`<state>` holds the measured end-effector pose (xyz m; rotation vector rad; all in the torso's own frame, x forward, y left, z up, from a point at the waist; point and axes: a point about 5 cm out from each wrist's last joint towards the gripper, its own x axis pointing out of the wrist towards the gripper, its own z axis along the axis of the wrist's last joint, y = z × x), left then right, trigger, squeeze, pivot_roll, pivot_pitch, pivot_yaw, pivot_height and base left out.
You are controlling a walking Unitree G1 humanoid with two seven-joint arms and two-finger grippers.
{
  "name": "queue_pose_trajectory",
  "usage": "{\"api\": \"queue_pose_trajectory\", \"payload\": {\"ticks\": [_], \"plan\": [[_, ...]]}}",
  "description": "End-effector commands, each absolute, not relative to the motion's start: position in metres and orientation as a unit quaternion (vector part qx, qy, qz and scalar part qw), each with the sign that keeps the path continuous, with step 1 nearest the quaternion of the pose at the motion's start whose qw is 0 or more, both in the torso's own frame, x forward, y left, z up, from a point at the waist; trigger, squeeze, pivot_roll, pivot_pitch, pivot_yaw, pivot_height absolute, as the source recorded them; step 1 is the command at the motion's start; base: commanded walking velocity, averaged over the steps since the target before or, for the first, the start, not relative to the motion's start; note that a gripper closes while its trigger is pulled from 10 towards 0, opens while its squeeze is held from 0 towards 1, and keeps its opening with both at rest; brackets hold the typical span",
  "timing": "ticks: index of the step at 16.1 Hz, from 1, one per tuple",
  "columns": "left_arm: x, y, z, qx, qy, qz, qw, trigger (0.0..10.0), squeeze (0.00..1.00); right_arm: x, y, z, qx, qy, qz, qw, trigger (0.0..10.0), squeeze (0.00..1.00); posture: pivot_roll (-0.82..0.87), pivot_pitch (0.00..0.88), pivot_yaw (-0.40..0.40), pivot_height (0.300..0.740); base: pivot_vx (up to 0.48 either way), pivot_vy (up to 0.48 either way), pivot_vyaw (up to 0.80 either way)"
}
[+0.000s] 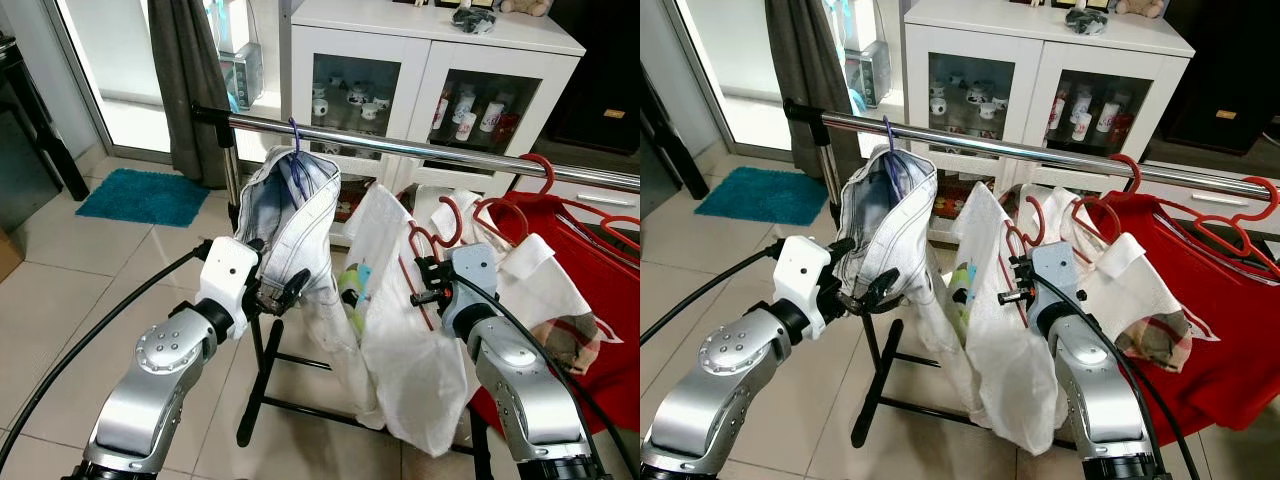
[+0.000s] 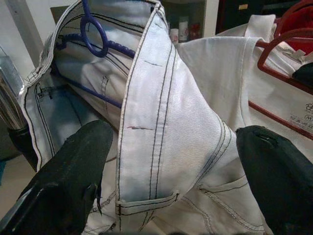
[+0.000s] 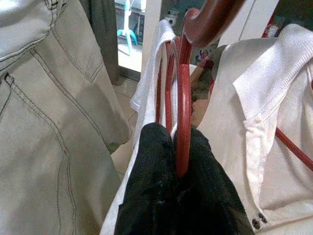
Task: Hang hanger
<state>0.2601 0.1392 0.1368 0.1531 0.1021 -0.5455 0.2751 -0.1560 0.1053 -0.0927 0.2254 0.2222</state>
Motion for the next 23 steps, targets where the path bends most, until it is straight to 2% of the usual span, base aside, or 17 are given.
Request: {"api": "queue_pose_trajectory", "payload": {"ticks": [1,5,23], "plan": [[0.2613,0.1398,0.1376,0.078,0.052,-0.266,0.959,10.0,0.00,0.2752,-0.1575,0.1131,-0.047,0.099,0.104,0.989,0.0,0.00,-0.06,0.000,-0.043,0.740,0.000,0.000,0.00],[0.2609,0.1400,0.1374,0.081,0.053,-0.268,0.959,10.0,0.00,0.2744,-0.1559,0.1128,-0.045,0.102,0.107,0.988,0.0,0.00,-0.06,0.000,-0.038,0.740,0.000,0.000,0.00],[0.2619,0.1379,0.1363,0.087,0.054,-0.275,0.956,10.0,0.00,0.2746,-0.1555,0.1139,-0.052,0.105,0.110,0.987,0.0,0.00,-0.06,0.000,-0.038,0.740,-0.287,0.000,0.00]]}}
